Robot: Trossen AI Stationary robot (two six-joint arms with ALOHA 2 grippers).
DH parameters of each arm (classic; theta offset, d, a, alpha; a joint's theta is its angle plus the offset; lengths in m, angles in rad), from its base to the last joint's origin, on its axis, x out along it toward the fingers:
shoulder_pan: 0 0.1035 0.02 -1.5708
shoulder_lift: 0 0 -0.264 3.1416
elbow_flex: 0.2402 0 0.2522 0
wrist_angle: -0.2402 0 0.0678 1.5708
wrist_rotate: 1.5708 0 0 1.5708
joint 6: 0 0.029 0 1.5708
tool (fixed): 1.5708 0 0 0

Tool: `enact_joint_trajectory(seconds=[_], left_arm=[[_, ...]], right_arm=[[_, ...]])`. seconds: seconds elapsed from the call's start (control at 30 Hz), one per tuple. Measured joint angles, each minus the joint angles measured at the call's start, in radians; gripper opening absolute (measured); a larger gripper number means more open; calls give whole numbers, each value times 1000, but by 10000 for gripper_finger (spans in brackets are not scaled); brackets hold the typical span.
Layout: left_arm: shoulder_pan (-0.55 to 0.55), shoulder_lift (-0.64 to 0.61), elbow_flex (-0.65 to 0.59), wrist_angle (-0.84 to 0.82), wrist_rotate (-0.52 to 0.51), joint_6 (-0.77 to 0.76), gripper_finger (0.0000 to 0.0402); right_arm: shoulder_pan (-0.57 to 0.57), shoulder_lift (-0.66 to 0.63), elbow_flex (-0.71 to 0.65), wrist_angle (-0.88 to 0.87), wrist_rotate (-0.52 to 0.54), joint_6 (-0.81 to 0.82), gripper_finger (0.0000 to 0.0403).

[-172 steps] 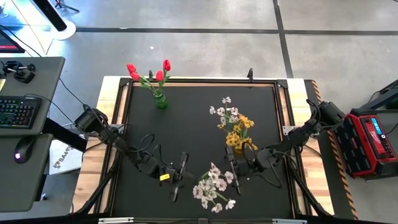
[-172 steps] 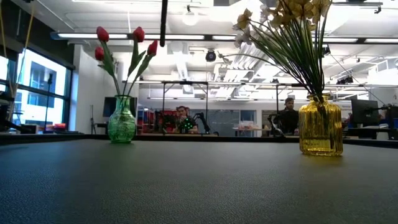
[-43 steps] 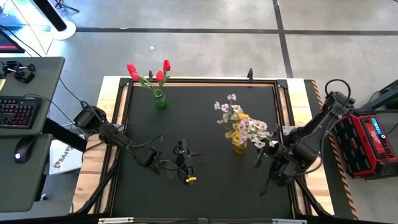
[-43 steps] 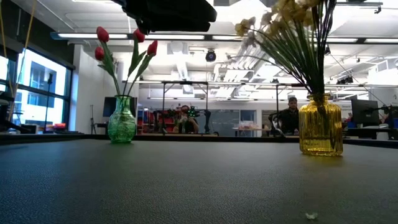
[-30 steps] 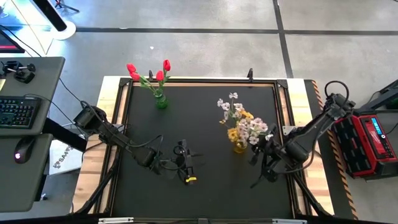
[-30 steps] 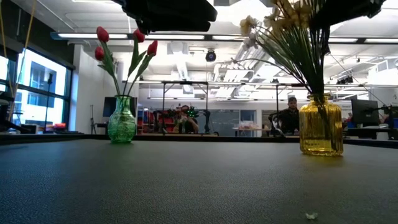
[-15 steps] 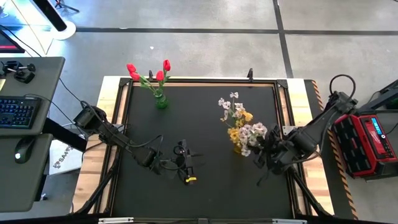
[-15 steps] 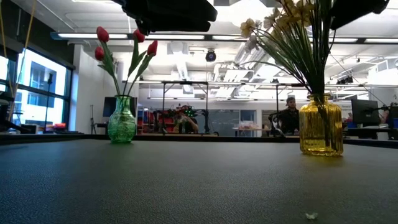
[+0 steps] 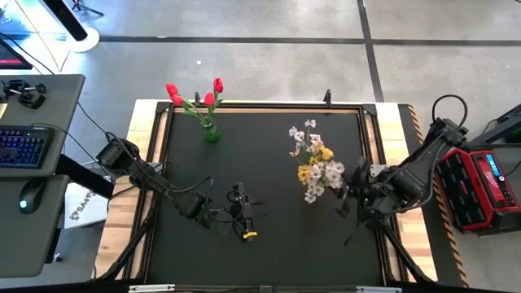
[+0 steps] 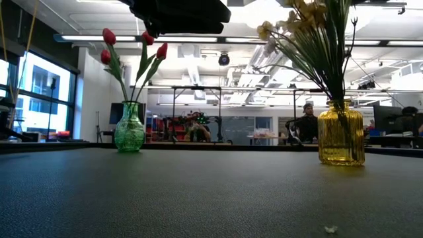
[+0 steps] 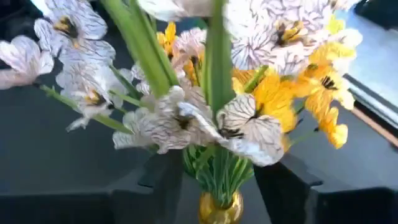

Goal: Sort flowers into vase by color
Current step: Put the white flowers in the yellow vase

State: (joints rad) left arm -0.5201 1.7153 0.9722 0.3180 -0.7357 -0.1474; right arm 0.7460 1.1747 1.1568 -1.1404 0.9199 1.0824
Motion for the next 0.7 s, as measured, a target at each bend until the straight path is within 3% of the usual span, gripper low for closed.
enact_joint_trajectory(seconds=[0.17,0.37,0.7], left_arm=[[0,0,0,0,0,0,159],[0,0,0,0,0,0,159],[0,0,0,0,0,0,159]], right_arm=[[-26,20,-9,10,21,2,101],[-68,36,-104,85,-39,-5,8],[-52,36,-61,68,-87,-88,63]])
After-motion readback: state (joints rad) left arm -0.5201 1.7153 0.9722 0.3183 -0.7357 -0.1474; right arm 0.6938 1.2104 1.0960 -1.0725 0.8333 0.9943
